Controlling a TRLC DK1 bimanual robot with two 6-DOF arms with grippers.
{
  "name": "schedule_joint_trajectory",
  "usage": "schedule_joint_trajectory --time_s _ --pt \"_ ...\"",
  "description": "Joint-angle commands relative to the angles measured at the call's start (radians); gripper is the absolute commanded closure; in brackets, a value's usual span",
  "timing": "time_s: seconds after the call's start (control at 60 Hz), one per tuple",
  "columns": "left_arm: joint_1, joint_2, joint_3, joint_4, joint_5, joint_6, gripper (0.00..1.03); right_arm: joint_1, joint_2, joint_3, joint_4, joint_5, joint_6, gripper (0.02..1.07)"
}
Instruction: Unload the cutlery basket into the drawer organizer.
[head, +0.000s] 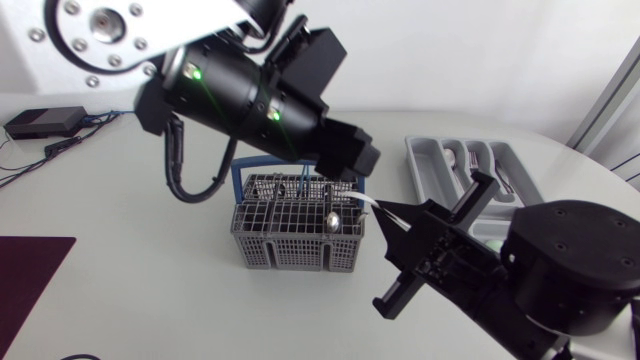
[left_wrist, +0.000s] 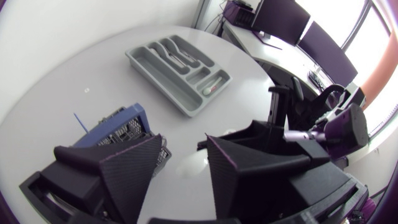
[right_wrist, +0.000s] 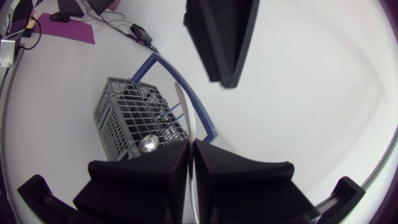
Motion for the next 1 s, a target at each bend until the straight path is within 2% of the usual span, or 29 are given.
schedule_joint_trajectory --time_s 0.0,0.15,0.25,0.4,0.533,0.617,0.7,0.833,0.983 --pt "0.045 -0.051 0.072 0.009 0.024 -0.008 0.14 -0.008 -0.043 -0.026 -0.046 -0.021 -0.006 0.97" --pt "0.148 -0.056 0.112 0.008 0.053 0.029 0.14 -0.044 -0.129 -0.048 -0.145 -0.066 0.004 0.97" --pt "0.189 -0.057 0.109 0.009 0.056 0.106 0.14 -0.078 -0.207 -0.052 -0.241 -0.11 0.004 0.97" --pt "0.186 -0.068 0.04 0.016 0.056 0.267 0.14 -0.19 -0.318 -0.048 -0.39 -0.239 0.006 0.97" --pt "0.18 -0.091 -0.054 0.054 0.056 0.417 0.14 -0.364 -0.387 -0.026 -0.525 -0.433 -0.017 0.97" --pt "0.175 -0.094 -0.108 0.072 0.062 0.503 0.14 -0.558 -0.393 -0.014 -0.599 -0.627 -0.074 0.97" --pt "0.171 -0.095 -0.141 0.088 0.068 0.537 0.14 -0.718 -0.364 -0.005 -0.626 -0.764 -0.146 0.97" --pt "0.131 -0.108 -0.212 0.091 0.079 0.633 0.14 -0.913 -0.279 0.007 -0.645 -0.917 -0.266 0.97" --pt "0.106 -0.114 -0.275 0.115 0.079 0.707 0.14 -1.086 -0.163 0.032 -0.651 -1.045 -0.396 0.97"
